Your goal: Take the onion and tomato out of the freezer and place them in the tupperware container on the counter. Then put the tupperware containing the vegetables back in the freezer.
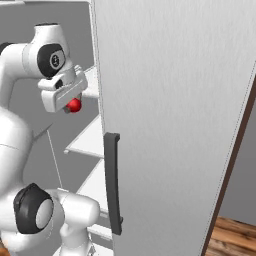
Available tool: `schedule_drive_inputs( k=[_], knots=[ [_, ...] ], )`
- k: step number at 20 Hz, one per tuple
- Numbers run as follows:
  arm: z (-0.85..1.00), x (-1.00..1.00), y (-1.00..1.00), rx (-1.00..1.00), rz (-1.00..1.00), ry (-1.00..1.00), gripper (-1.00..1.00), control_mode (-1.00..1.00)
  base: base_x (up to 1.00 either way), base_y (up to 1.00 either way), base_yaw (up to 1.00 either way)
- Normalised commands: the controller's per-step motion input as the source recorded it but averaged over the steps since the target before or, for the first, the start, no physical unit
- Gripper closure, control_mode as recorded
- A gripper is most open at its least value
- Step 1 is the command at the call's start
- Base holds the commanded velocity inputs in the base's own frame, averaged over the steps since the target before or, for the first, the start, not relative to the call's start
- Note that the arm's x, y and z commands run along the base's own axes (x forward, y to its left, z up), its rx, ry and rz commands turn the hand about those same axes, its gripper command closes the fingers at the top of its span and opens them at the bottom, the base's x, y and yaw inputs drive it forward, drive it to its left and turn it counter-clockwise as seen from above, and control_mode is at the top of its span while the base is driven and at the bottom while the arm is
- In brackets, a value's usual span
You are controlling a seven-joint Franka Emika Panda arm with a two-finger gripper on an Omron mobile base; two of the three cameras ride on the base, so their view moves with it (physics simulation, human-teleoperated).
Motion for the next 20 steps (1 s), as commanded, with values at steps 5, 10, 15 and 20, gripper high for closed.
schedule_drive_inputs(
  k=[5, 10, 15, 20],
  knots=[
    [0.11, -1.0, 0.0, 0.02, 0.3, 0.1, 1.0, -1.0, 0.0, 0.0, 0.0],
    [0.05, -0.87, -0.22, 0.0, 0.29, 0.06, 1.0, -1.0, 0.0, 0.0, 0.0],
    [0.0, -0.71, -0.26, 0.0, 0.31, 0.01, 1.0, -1.0, 0.0, 0.0, 0.0],
    [0.0, -0.55, -0.03, 0.0, 0.37, 0.0, 1.0, -1.0, 0.0, 0.0, 0.0]
  ],
)
